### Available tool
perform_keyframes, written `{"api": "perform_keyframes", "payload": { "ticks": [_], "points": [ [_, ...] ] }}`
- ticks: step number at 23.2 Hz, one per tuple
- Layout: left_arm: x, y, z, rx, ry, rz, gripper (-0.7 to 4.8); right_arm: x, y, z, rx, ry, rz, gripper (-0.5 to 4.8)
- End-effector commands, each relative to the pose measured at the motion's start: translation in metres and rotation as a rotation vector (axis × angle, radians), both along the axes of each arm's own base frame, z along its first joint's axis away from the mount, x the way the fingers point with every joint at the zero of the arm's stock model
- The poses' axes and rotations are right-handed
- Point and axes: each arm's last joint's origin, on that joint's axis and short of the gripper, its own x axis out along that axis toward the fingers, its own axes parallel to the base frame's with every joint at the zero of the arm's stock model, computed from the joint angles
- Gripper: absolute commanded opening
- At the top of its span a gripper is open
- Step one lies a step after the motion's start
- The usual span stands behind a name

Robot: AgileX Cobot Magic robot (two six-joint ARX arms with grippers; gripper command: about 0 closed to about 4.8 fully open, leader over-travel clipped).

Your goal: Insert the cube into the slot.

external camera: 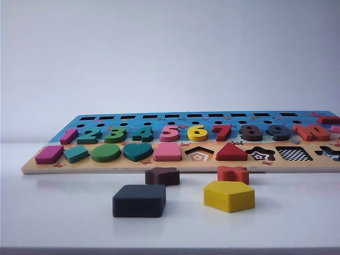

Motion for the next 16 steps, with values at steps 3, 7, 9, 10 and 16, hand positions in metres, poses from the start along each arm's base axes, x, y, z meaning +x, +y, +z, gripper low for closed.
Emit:
{"api": "perform_keyframes", "payload": {
  "ticks": [3,7,9,10,16],
  "points": [
    [0.000,0.000,0.001,-0.001,-0.013,0.001,0.10,0.000,0.000,0.001,-0.005,-0.008,-0.002,-0.04],
    [0.001,-0.002,0.020,-0.005,-0.014,-0.034,0.10,0.000,0.000,0.001,-0.005,-0.008,-0.002,-0.04],
    [0.002,-0.004,0.031,-0.009,-0.008,-0.081,0.10,0.000,0.000,0.001,-0.005,-0.008,-0.001,-0.04],
    [0.003,-0.005,0.037,-0.011,-0.006,-0.101,0.10,0.000,0.000,0.001,-0.005,-0.008,-0.001,-0.04],
    [0.008,-0.019,0.080,-0.016,0.119,-0.266,0.10,0.000,0.000,0.001,0.000,-0.009,-0.002,-0.04]
  ]
}}
